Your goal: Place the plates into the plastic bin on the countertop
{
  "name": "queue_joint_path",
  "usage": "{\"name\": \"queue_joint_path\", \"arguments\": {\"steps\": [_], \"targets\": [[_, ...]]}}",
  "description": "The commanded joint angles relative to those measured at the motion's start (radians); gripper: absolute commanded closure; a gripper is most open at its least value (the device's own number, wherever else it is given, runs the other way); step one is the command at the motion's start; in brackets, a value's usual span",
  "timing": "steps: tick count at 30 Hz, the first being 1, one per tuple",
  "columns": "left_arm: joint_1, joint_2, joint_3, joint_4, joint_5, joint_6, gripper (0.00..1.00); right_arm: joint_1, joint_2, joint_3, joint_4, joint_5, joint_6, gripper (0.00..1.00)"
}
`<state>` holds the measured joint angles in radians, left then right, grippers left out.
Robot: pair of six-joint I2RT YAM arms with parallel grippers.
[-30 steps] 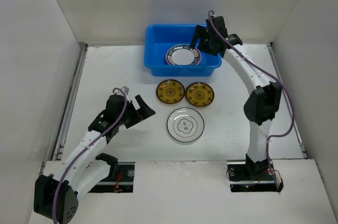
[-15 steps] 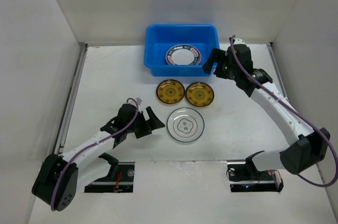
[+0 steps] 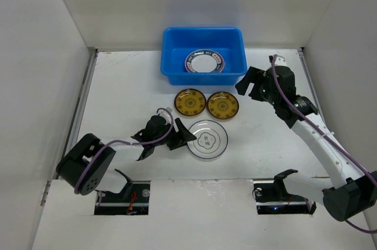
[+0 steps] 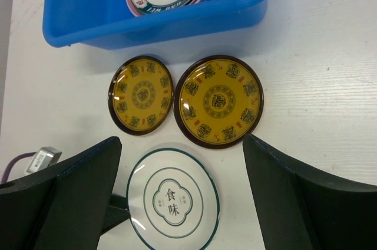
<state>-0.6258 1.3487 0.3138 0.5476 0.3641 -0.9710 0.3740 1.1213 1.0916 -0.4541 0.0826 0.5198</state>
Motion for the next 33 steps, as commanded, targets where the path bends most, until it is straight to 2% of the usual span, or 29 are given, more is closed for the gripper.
{"name": "queue_joint_path", "arguments": {"steps": [1, 4, 7, 9, 10, 13, 15, 18, 21, 26, 33], "targets": [[-0.013, 0.101, -0.007, 0.072, -0.042, -0.021, 0.39, -0.01, -0.038, -0.027, 0.054, 0.006, -0.014, 0.11], [-0.015, 0.151, -0.005, 0.116, -0.045, -0.046, 0.59, -0.019, -0.057, -0.047, 0.052, 0.0, -0.015, 0.11], [-0.015, 0.159, -0.019, 0.137, -0.06, -0.064, 0.86, -0.022, -0.064, -0.056, 0.054, 0.003, -0.018, 0.11], [-0.016, 0.123, -0.033, 0.132, -0.074, -0.074, 0.97, -0.022, -0.061, -0.058, 0.052, 0.006, -0.026, 0.11], [-0.016, 0.101, -0.038, 0.127, -0.08, -0.075, 0.99, -0.024, -0.06, -0.058, 0.052, 0.005, -0.026, 0.11], [-0.018, -0.044, -0.036, 0.049, -0.1, -0.093, 1.0, -0.036, -0.061, -0.059, 0.061, -0.003, -0.026, 0.11], [-0.018, -0.171, 0.002, -0.068, -0.122, -0.09, 1.0, -0.053, -0.066, -0.059, 0.061, -0.004, -0.024, 0.11], [-0.004, -0.333, 0.128, -0.289, -0.163, -0.045, 1.0, -0.092, -0.075, -0.062, 0.057, -0.003, -0.021, 0.11], [0.043, -0.391, 0.313, -0.464, -0.189, 0.046, 1.0, -0.129, -0.095, -0.085, 0.052, 0.0, 0.0, 0.11], [0.188, -0.243, 0.669, -0.581, -0.126, 0.172, 0.99, -0.145, -0.13, -0.165, 0.038, -0.015, 0.045, 0.11], [0.254, 0.12, 1.036, -0.488, -0.114, 0.204, 0.98, -0.123, -0.225, -0.286, 0.037, -0.035, 0.108, 0.11]]}}
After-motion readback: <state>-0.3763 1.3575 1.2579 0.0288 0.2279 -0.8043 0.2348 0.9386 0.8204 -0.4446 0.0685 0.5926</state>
